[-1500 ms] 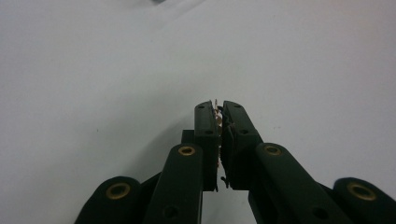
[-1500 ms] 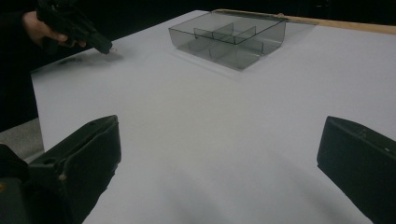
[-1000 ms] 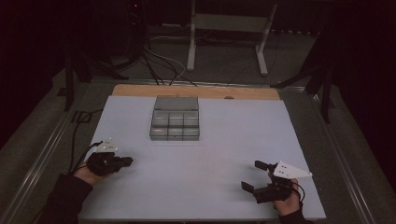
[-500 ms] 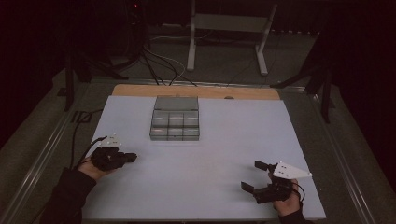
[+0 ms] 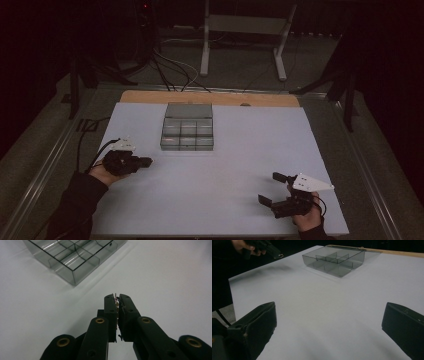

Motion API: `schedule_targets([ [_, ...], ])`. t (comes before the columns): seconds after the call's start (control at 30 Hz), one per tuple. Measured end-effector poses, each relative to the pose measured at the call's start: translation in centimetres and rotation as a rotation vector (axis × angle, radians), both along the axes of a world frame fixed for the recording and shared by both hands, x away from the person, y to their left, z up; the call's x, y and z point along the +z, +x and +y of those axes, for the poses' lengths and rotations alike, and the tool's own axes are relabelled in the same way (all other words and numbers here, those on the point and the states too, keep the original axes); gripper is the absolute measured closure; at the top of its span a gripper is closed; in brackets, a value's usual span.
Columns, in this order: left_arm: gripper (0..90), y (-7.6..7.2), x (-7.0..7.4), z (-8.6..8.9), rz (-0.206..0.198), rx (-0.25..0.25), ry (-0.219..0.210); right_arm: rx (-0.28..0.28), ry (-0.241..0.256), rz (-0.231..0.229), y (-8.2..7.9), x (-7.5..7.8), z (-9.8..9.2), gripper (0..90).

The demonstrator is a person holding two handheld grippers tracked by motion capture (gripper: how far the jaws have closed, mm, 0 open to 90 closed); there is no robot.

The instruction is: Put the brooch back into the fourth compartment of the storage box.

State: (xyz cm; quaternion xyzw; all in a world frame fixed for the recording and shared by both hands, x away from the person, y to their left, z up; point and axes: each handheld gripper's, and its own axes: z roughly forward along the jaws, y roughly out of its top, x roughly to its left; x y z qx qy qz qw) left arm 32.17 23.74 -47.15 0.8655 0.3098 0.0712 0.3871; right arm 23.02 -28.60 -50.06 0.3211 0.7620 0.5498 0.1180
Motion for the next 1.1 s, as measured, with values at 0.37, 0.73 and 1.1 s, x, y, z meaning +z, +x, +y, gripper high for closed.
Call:
schedule_targets([
  [0.37,87.8,1.3,1.6,-1.2,-0.025,-0.034,-0.019,0.001,-0.001,0.0,0.0,0.0,0.0,0.0],
  [0.73,87.7,2.5,2.8,-2.2,-0.039,-0.055,-0.023,0.003,0.0,0.001,0.0,0.0,0.0,0.0],
  [1.1,87.8,3.9,4.2,-3.3,-0.059,-0.078,-0.033,0.002,-0.001,0.0,0.0,0.0,0.0,0.0],
])
